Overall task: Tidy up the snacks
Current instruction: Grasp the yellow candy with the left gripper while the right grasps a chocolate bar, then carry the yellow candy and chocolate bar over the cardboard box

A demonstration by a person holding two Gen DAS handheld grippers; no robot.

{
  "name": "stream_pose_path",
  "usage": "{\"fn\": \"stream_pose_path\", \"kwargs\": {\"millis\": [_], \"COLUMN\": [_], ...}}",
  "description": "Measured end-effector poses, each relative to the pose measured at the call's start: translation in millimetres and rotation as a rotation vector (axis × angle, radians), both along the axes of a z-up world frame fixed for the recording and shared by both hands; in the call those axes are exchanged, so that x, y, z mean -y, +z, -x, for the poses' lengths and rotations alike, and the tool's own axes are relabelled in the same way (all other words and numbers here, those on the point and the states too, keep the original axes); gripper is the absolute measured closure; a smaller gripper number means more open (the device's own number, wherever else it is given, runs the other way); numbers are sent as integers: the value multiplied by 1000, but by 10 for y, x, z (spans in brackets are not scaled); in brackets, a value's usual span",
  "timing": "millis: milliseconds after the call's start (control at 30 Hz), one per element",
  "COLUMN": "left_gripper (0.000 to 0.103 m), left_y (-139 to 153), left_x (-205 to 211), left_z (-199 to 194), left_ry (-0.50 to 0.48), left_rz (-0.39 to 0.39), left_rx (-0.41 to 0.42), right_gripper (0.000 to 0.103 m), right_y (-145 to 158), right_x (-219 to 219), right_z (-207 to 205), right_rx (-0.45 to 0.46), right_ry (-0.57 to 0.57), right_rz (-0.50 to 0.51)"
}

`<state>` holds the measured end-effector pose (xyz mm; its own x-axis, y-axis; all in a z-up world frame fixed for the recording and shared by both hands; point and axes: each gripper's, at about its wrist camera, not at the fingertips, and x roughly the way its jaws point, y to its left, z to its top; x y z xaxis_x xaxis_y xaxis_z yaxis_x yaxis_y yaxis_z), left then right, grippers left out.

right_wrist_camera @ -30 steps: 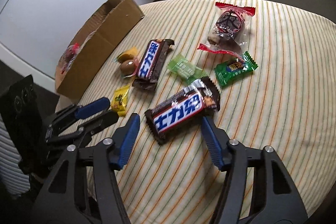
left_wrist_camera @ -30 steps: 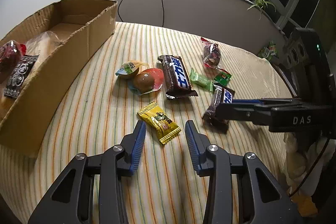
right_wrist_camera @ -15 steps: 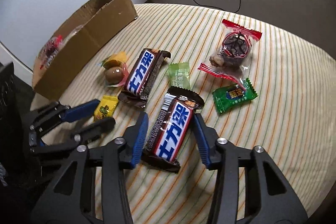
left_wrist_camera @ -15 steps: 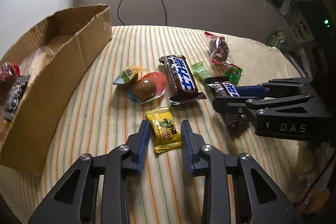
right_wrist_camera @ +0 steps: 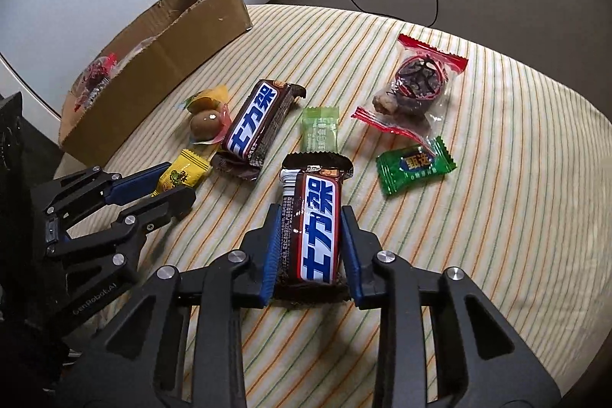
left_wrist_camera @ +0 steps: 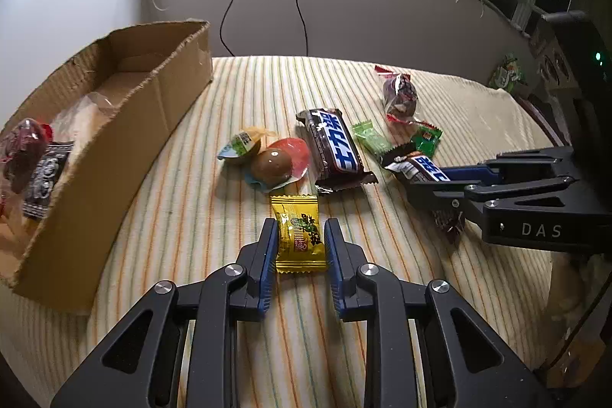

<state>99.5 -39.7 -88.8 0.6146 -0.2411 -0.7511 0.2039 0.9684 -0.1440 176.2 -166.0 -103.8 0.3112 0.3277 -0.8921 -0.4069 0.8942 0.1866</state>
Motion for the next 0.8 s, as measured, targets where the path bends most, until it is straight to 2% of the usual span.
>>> {"fn": "stream_pose_path", "kwargs": {"millis": [433, 800], "left_gripper": [80, 80], "left_y": [297, 480], "left_x": [-136, -569], "left_z": [139, -21], "left_ry": [30, 120], "left_rz": [27, 38], "left_rx": [77, 124], "right_gripper": [73, 73], "right_y": [300, 664], "right_x": [17, -289], "right_z": [129, -65], "right_rx": [55, 129], "right_ry": [11, 60], "right_rz": [-43, -81]}}
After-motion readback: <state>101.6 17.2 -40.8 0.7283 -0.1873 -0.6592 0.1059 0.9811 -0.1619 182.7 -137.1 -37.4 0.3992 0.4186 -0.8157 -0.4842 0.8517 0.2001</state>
